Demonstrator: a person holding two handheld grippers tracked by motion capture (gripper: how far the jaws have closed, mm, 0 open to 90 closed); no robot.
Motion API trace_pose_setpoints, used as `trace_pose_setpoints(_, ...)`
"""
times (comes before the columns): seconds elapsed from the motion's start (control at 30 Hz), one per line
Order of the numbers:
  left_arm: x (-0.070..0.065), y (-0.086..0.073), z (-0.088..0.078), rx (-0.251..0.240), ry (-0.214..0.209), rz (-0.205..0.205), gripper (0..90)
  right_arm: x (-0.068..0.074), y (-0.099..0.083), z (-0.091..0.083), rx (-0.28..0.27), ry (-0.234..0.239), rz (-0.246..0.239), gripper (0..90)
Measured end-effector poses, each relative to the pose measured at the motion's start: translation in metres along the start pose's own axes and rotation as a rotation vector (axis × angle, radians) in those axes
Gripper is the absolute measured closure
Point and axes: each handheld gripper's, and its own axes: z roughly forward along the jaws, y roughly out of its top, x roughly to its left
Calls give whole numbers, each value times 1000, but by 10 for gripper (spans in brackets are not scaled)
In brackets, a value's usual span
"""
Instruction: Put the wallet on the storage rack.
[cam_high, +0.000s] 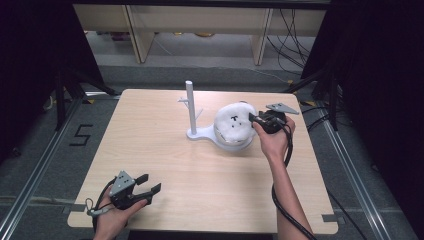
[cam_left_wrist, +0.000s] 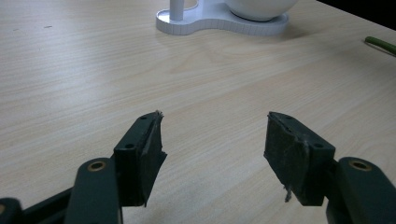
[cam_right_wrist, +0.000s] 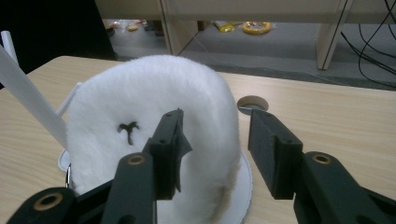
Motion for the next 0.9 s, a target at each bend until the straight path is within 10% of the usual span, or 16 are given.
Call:
trace_pose_setpoints(0.57, -1, 1, 2, -4, -7, -8, 357, -19, -4, -31, 83, -11, 70, 452)
trace_pose_setpoints(0.63, -1, 1, 2, -4, -8, -11, 357, -17, -7, -36, 101, -18, 138, 465)
trace_pose_setpoints(0.67, -1, 1, 2, -4, -8, -13, 357, -24, -9, -37, 86, -10, 82, 472)
trace_pose_setpoints(0.9, 0, 3, -1, -3, 1, 5, 356, -37, -21, -55, 209, -8, 96, 561)
